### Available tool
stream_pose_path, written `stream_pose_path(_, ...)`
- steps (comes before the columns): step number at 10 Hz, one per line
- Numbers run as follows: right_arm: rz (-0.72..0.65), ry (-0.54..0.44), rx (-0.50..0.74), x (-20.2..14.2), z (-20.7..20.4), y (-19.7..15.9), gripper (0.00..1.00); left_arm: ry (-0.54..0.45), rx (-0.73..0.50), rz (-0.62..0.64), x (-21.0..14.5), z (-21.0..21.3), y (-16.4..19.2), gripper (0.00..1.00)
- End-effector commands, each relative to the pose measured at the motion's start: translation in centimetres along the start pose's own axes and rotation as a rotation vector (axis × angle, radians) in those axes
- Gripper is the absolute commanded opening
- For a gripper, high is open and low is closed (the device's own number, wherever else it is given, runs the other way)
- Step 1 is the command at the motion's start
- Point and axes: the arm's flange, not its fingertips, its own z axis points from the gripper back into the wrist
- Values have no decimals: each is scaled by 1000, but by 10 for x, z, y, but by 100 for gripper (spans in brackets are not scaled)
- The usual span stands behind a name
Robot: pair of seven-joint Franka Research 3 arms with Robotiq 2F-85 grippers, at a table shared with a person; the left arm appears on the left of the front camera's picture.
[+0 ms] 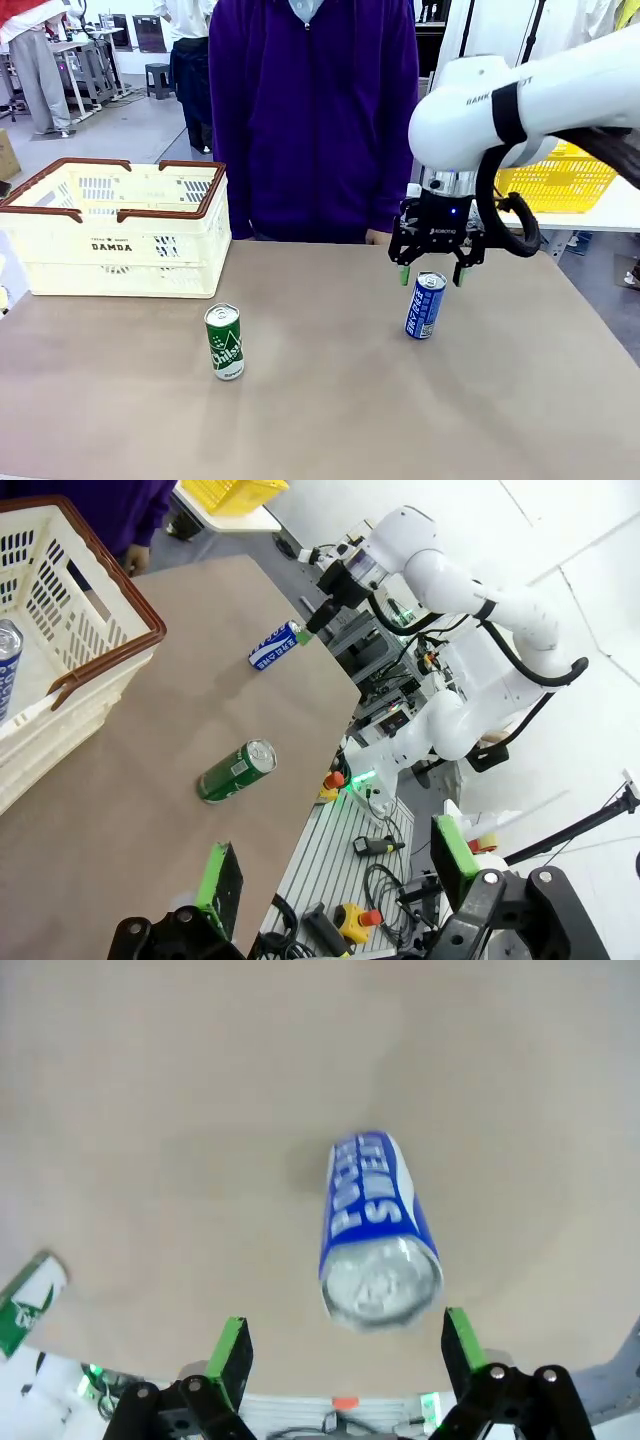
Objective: Place the drinks into the Shopping basket.
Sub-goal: Pick up one drink and place it into the Shopping basket.
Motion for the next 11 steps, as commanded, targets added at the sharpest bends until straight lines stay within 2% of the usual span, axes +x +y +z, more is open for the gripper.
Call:
stream_pose_path(1,-56,-99,13,3,-24,0,100,1,6,3,-1,0,-2,100)
stream_pose_path(4,-74,-95,-9,9,-43,-1,100,1,6,3,-1,0,-2,100)
stream_pose_path(6,-81,-92,23,12,-40,-1,100,1,6,3,-1,0,-2,100)
stream_pose_path(9,-92,-102,-2,13,-41,-2,100,1,6,3,-1,0,-2,100)
stream_pose_path(10,-99,-100,-12,14,-39,-2,41,1,6,3,-1,0,-2,100)
stream_pose_path(11,-102,-104,-22,13,-38,-2,0,1,6,3,-1,0,-2,100)
